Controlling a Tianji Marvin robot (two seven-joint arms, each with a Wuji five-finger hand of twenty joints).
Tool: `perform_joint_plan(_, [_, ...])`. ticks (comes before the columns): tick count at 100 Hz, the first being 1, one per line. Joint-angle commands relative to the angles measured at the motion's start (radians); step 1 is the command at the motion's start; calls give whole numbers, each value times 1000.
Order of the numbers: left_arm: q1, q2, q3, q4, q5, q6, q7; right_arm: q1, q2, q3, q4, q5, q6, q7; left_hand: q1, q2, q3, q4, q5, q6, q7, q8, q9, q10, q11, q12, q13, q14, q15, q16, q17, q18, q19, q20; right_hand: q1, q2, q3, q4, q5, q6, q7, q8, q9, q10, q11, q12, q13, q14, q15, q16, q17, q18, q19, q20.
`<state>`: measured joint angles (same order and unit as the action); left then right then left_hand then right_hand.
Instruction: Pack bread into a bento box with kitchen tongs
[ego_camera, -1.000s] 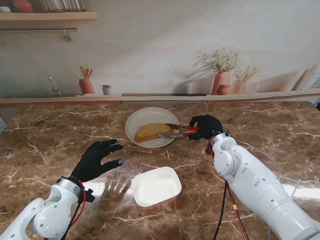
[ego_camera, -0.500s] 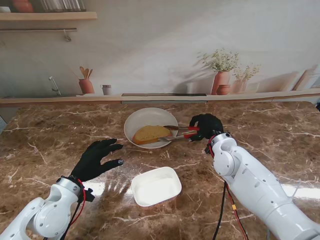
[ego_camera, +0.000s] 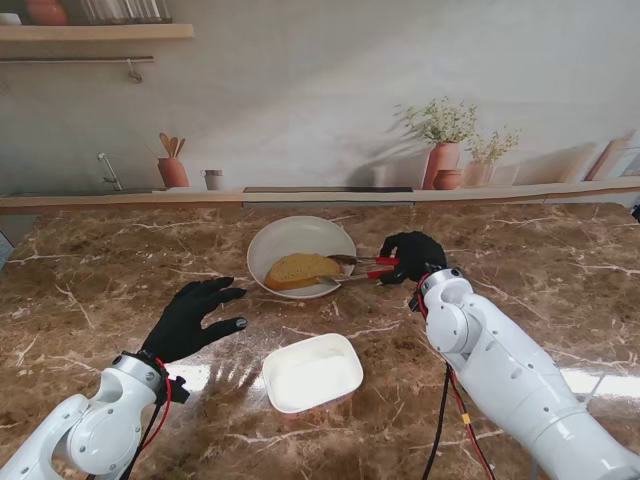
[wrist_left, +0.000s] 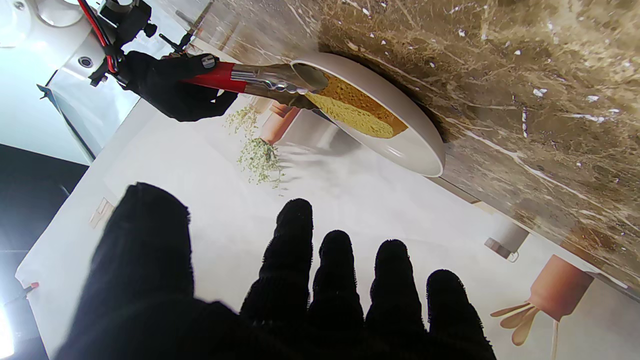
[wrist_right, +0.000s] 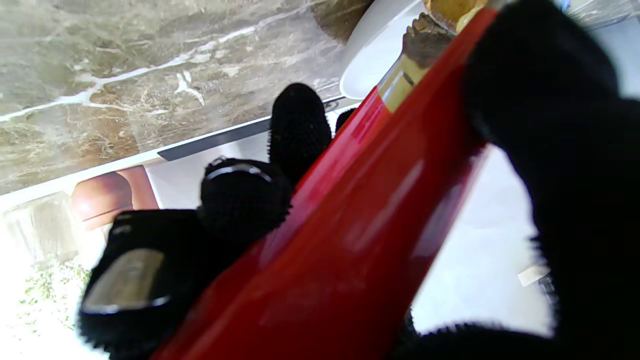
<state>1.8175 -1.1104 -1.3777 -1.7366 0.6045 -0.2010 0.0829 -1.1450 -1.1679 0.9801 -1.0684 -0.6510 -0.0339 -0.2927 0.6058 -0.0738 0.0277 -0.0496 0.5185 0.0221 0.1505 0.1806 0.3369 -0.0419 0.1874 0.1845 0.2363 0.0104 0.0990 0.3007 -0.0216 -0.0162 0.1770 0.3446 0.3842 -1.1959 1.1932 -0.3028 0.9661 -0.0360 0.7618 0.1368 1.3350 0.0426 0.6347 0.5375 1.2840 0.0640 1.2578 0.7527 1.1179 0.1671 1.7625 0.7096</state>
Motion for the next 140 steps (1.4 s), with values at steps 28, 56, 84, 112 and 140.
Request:
perform_joint_plan(28, [7,-2,1,0,2,1,4,-18,7,13,-12,4,-13,24,19,17,-38,28,-1,-26,6,8,-20,-8,-17,-7,-39,-40,-27,-12,-17,-6,-45,15,43,275,7,74,90,-67,287,22,119,-50,136,41,36,-120,121,30,57,-72,132,-10])
perform_joint_plan(56, [9,-2,2,0,3,3,4,-10,-1,-2,14,-4,-21,-24,25,10,-36,29,2,-28,8,9,-18,-8,-16,-6,-38,-42,-27,-12,-17,-9,-50,15,-45,386,55,124,141,-55,273,127,120,-47,158,57,35,-111,146,38,60,-66,152,0])
perform_joint_plan(84, [12,-2,-1,-3,5,5,5,2,-6,-17,38,-24,-34,-72,26,8,-37,28,1,-26,9,8,-20,-9,-16,-5,-40,-42,-27,-12,-17,-9,-55,15,-5,348,58,121,145,-73,315,194,120,-44,186,76,35,-113,168,49,62,-66,165,7])
perform_joint_plan(112, [14,-2,-2,-4,5,5,4,3,-10,-22,56,-24,-54,-102,26,9,-37,28,1,-26,10,8,-19,-7,-15,-5,-41,-41,-27,-12,-17,-9,-58,17,-8,278,159,110,151,-103,341,235,117,-31,195,90,33,-86,171,53,61,-49,169,13])
perform_joint_plan(140, [12,-1,-2,-3,7,3,3,-23,-11,8,33,-21,-77,-117,26,9,-37,28,0,-26,10,7,-21,-8,-15,-5,-42,-42,-26,-12,-18,-10,-63,18,-2,249,202,101,157,-104,342,226,117,-20,188,92,33,-75,173,55,61,-41,174,19])
